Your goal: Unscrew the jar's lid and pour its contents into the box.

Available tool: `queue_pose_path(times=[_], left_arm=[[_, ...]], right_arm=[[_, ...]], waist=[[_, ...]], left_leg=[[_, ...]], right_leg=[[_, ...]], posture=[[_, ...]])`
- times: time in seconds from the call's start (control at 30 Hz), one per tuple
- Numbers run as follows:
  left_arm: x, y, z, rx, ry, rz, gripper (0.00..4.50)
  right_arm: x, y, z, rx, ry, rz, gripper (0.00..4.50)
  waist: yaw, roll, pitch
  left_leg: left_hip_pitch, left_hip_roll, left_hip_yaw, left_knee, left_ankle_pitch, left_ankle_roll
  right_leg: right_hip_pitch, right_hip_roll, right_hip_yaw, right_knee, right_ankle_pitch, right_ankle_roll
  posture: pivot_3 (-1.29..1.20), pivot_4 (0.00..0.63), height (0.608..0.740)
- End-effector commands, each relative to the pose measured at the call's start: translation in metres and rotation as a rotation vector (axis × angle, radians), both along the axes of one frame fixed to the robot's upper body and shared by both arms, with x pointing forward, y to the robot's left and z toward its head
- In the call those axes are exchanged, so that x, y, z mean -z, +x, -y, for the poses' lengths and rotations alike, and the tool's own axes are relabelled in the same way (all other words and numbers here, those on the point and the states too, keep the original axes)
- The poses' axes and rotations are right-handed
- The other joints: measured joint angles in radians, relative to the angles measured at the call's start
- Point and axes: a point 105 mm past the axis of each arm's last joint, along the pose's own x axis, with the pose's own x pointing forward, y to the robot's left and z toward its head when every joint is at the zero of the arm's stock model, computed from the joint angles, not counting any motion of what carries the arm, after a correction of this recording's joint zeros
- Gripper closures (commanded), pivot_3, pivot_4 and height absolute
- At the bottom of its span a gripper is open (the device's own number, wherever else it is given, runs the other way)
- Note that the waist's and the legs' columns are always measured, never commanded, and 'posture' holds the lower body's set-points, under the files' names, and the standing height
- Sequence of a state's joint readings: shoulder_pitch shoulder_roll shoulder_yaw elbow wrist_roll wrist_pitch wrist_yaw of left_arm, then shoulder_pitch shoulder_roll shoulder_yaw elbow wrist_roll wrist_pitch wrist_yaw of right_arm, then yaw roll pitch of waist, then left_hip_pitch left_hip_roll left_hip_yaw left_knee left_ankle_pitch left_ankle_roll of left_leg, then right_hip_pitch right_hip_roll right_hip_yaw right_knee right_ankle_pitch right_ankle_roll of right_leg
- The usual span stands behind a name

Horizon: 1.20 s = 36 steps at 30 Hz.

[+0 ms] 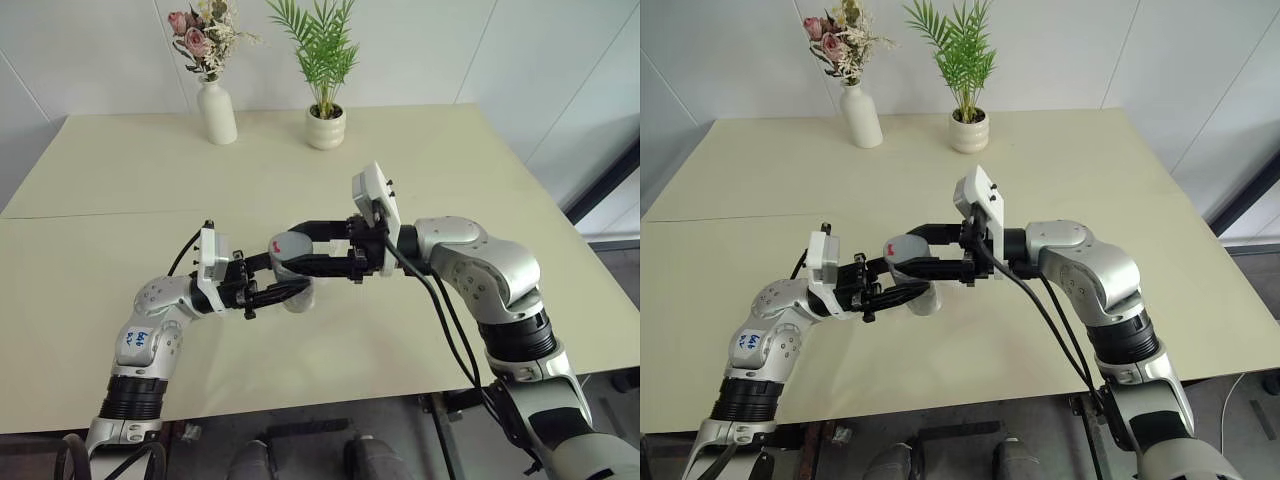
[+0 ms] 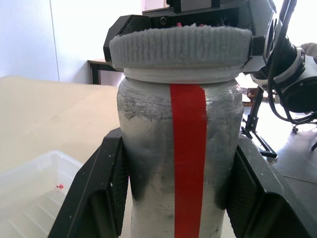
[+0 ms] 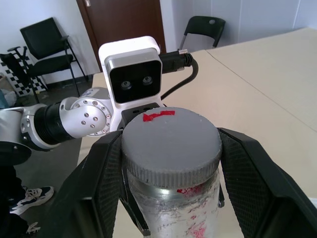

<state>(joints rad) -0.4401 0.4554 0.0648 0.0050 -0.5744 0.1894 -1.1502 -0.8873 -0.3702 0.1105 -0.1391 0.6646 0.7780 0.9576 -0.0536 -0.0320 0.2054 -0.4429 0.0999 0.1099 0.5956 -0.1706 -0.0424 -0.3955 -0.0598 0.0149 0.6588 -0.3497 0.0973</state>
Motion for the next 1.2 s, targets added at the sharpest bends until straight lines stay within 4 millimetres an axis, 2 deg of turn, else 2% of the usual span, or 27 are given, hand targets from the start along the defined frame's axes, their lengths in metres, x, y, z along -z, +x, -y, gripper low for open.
queue_pose_path(times=[0.03, 0.13, 0.27, 0.43, 0.57, 0.77, 0.9, 1.03, 1.2], left_arm=[[0.003, -0.005, -0.001, 0.013, 0.018, -0.006, 2.35], [0.005, -0.006, -0.001, 0.017, 0.022, -0.013, 2.35], [0.004, -0.006, -0.002, 0.017, 0.023, -0.012, 2.35], [0.003, -0.007, -0.004, 0.011, 0.021, -0.011, 2.35], [0.000, -0.005, -0.009, -0.014, 0.007, -0.008, 2.35], [-0.007, -0.001, -0.017, -0.061, -0.019, 0.000, 2.35], [-0.008, 0.000, -0.018, -0.069, -0.021, -0.001, 2.35], [-0.011, 0.001, -0.019, -0.072, -0.023, 0.004, 2.35], [-0.013, 0.002, -0.020, -0.084, -0.030, 0.013, 2.35]], right_arm=[[-0.050, -0.006, 0.018, 0.003, 0.156, 0.132, 1.96], [-0.057, -0.002, 0.027, 0.029, 0.182, 0.149, 1.96], [-0.051, 0.006, 0.043, 0.110, 0.142, 0.183, 1.96], [-0.038, 0.022, 0.086, 0.316, 0.102, 0.179, 1.96], [-0.009, 0.035, 0.137, 0.581, 0.041, 0.164, 1.96], [0.040, 0.043, 0.191, 0.866, 0.010, 0.082, 1.96], [0.076, 0.050, 0.208, 0.981, 0.016, 0.027, 1.96], [0.110, 0.053, 0.217, 1.042, -0.002, -0.033, 1.96], [0.131, 0.052, 0.211, 1.027, -0.039, -0.061, 1.96]], waist=[[0.000, 0.000, 0.000], [0.001, 0.000, 0.000], [0.001, 0.000, 0.000], [0.004, 0.000, 0.000], [0.010, 0.000, 0.000], [0.012, 0.000, 0.000], [0.008, 0.000, 0.000], [0.007, 0.000, 0.000], [0.003, 0.000, 0.000]], left_leg=[[0.000, 0.000, 0.000, 0.000, 0.000, 0.000], [0.000, 0.000, 0.000, -0.001, 0.000, 0.000], [0.000, 0.000, 0.000, -0.001, 0.000, 0.000], [0.000, 0.000, 0.000, -0.001, 0.000, 0.000], [0.000, 0.000, 0.000, -0.001, 0.000, 0.000], [0.001, 0.000, 0.001, -0.001, 0.000, 0.000], [0.003, 0.000, 0.002, 0.000, 0.000, 0.000], [0.003, -0.001, 0.003, 0.000, 0.000, 0.000], [0.004, -0.001, 0.005, 0.000, 0.000, 0.000]], right_leg=[[0.000, 0.000, 0.000, 0.000, 0.000, 0.000], [0.000, 0.000, 0.000, -0.001, 0.000, 0.000], [0.000, 0.000, 0.000, -0.001, 0.000, 0.000], [0.000, 0.000, 0.000, -0.002, 0.000, 0.000], [0.000, -0.001, 0.000, -0.003, 0.000, 0.000], [0.001, 0.000, 0.002, -0.003, 0.000, 0.000], [0.002, 0.001, 0.003, -0.003, 0.000, 0.001], [0.003, 0.001, 0.004, -0.002, 0.001, 0.002], [0.002, 0.001, 0.006, -0.002, 0.002, 0.003]], posture=[[0.00, 0.150, 0.740], [0.00, 0.150, 0.740], [0.00, 0.150, 0.740], [0.00, 0.150, 0.740], [0.00, 0.150, 0.740], [0.00, 0.150, 0.740], [0.00, 0.150, 0.740], [0.00, 0.150, 0.740], [0.00, 0.150, 0.740]])
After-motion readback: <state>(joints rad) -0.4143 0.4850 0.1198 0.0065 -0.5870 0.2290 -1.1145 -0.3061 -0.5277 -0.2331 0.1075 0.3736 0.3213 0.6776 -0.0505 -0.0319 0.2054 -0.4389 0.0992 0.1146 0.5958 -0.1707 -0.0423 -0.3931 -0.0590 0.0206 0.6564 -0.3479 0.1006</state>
